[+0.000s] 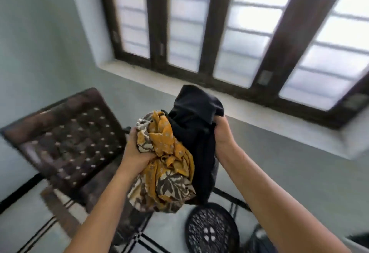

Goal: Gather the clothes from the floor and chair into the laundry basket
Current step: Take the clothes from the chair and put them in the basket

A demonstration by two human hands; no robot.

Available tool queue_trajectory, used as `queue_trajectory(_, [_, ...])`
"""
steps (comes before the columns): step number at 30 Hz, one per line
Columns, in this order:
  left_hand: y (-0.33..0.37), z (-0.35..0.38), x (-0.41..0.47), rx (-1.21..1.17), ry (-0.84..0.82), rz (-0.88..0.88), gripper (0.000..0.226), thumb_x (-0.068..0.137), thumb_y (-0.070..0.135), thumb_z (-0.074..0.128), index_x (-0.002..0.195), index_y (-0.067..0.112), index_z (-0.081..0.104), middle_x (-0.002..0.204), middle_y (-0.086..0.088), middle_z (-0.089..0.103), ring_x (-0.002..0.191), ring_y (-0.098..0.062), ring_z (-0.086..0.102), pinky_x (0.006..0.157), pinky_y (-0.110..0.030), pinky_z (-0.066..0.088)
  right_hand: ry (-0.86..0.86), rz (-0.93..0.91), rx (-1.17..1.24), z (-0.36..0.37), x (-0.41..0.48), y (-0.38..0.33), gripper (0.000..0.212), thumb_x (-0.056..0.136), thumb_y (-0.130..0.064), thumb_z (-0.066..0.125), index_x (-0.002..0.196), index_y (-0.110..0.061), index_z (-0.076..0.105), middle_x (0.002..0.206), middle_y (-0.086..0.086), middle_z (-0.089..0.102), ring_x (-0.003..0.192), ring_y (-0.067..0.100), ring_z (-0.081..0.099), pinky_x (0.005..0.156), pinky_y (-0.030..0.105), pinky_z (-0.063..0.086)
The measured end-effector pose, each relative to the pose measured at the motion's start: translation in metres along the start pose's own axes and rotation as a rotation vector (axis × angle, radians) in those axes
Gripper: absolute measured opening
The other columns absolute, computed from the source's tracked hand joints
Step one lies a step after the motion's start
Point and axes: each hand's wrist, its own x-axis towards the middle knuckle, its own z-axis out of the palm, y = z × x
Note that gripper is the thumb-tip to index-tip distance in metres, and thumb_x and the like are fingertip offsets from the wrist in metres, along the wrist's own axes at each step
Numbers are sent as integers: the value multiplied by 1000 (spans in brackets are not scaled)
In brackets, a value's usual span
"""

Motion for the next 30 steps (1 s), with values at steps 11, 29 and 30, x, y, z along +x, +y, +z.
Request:
queue_trajectory(11, [-89, 353, -123, -240, -273, -592, 60, 68, 1, 75, 121, 22, 58, 108, -11, 71, 99, -28, 67, 74, -36, 56, 449, 192, 254, -396, -90, 5, 33, 76, -18, 56, 106, -5, 57, 110, 15, 58, 115, 38, 48, 93, 41, 41])
queue_trajectory(29, [-456, 609, -257, 904, -934, -203, 84, 74, 55, 46, 151, 42, 16, 163, -4, -3, 151, -25, -1, 117, -48, 13, -23, 710, -1393, -770, -84, 288, 91, 81, -5, 59, 148, -49, 15, 161, -5, -9, 150, 27, -12, 113, 66, 7])
queue_trajectory(30, [-474, 612, -264, 1040, -1075, -143, 85, 71, 65, 30, 151, 43, 14, 163, -4, -6, 151, -28, -4, 118, -50, 10, -89, 791, -1380, -781, -88, 313, 94, 87, -13, 60, 148, -53, 1, 160, -8, -24, 148, 28, -21, 110, 71, 7])
